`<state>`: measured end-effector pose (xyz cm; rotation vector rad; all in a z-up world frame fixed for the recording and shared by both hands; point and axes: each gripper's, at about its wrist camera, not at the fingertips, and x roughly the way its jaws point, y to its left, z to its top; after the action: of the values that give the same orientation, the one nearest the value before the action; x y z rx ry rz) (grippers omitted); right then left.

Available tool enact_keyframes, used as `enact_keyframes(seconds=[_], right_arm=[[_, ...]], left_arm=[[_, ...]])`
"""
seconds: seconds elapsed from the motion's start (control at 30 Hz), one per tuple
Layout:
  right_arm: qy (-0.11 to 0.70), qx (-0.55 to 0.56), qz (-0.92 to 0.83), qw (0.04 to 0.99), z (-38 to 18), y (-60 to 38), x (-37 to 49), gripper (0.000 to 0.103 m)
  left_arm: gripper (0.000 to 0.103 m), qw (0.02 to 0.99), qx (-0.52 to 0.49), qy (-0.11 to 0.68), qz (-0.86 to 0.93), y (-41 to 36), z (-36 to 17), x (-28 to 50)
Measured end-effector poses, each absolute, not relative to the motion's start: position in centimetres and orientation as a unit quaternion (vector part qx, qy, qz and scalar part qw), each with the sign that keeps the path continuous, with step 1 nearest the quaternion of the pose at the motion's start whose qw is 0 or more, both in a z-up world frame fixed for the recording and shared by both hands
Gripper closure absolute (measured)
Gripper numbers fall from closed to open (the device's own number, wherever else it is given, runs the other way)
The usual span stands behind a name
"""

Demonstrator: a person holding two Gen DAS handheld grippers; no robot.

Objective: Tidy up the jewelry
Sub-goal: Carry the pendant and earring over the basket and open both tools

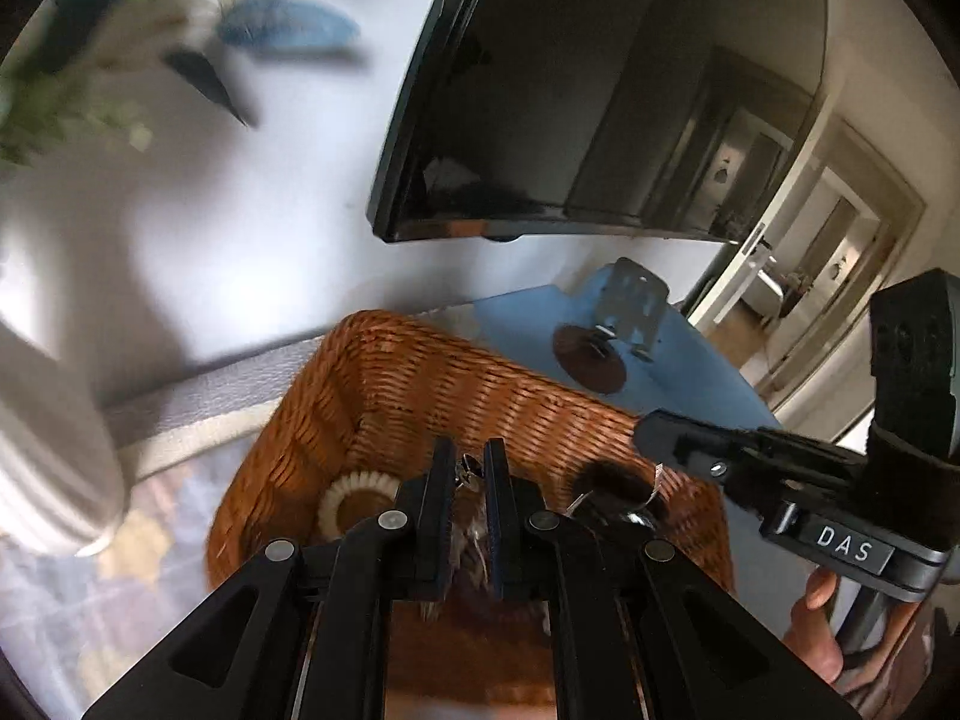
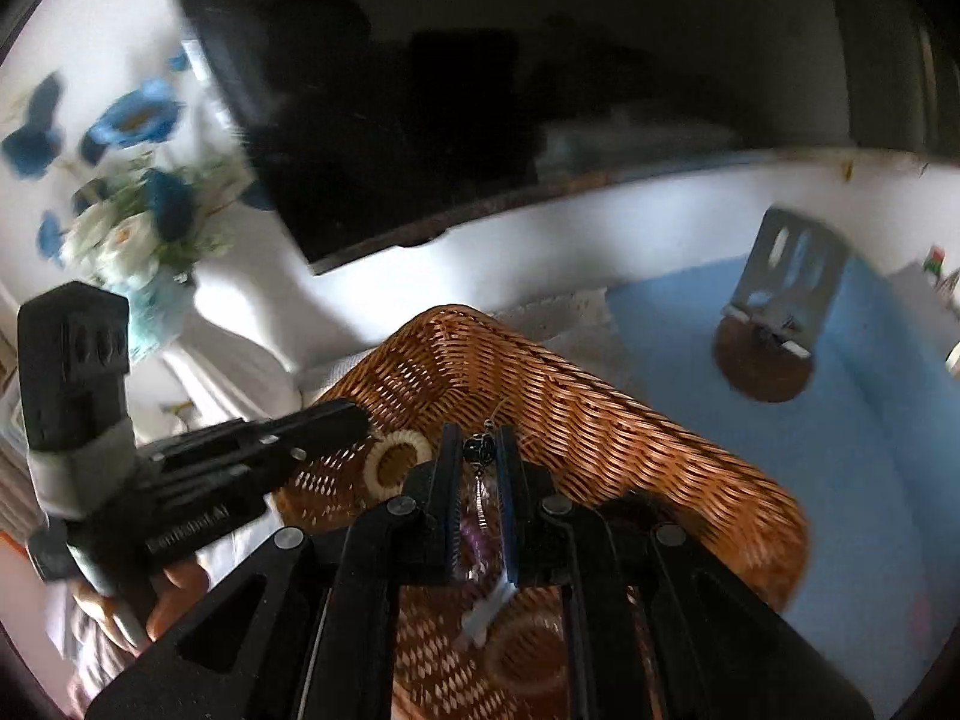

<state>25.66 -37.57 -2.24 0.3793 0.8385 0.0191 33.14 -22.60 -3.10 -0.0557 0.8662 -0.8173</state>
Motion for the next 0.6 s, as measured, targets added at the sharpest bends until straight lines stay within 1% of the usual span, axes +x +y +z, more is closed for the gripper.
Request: enact_keyframes(seconds=[0.17, 0.2, 0.23, 0.27, 0.3, 0.33, 0.37, 0.43, 0.53, 0.6], right_arm=[[0.423, 0.161, 0.001, 0.892, -3.9, -36.7, 26.7, 0.09], [0.425, 0.157, 0.002, 0.892, -3.9, -36.6, 26.7, 0.09], [0.424, 0.152, 0.003, 0.893, -3.9, -36.4, 26.6, 0.089], [0.422, 0.15, 0.003, 0.894, -3.7, -36.3, 26.5, 0.088], [0.417, 0.145, 0.0, 0.897, -3.3, -36.2, 26.0, 0.087], [0.413, 0.141, -0.002, 0.9, -2.9, -36.0, 25.6, 0.084], [0.406, 0.137, -0.005, 0.903, -2.2, -35.8, 24.8, 0.078], [0.39, 0.137, -0.005, 0.91, -0.6, -35.6, 23.0, 0.072], [0.359, 0.138, -0.003, 0.923, 2.3, -34.9, 19.6, 0.069], [0.339, 0.132, -0.01, 0.931, 4.2, -34.0, 16.5, 0.064]], left_arm=[[0.093, 0.834, -0.008, 0.409, -0.37, -24.5, -4.9, 33.5], [0.092, 0.837, -0.002, 0.408, -0.365, -24.7, -5.2, 33.4], [0.086, 0.835, 0.001, 0.409, -0.367, -24.9, -5.3, 33.3], [0.075, 0.834, 0.003, 0.411, -0.368, -25.0, -5.3, 33.1], [0.068, 0.834, 0.006, 0.411, -0.369, -24.9, -5.2, 32.8], [0.059, 0.835, 0.009, 0.408, -0.369, -24.7, -4.9, 32.4], [0.057, 0.839, 0.01, 0.402, -0.367, -24.3, -4.3, 31.7], [0.057, 0.844, 0.011, 0.392, -0.368, -23.5, -2.9, 30.5], [0.057, 0.852, 0.003, 0.372, -0.369, -21.8, 0.1, 27.7], [0.056, 0.862, 0.006, 0.354, -0.363, -20.5, 2.2, 25.0]])
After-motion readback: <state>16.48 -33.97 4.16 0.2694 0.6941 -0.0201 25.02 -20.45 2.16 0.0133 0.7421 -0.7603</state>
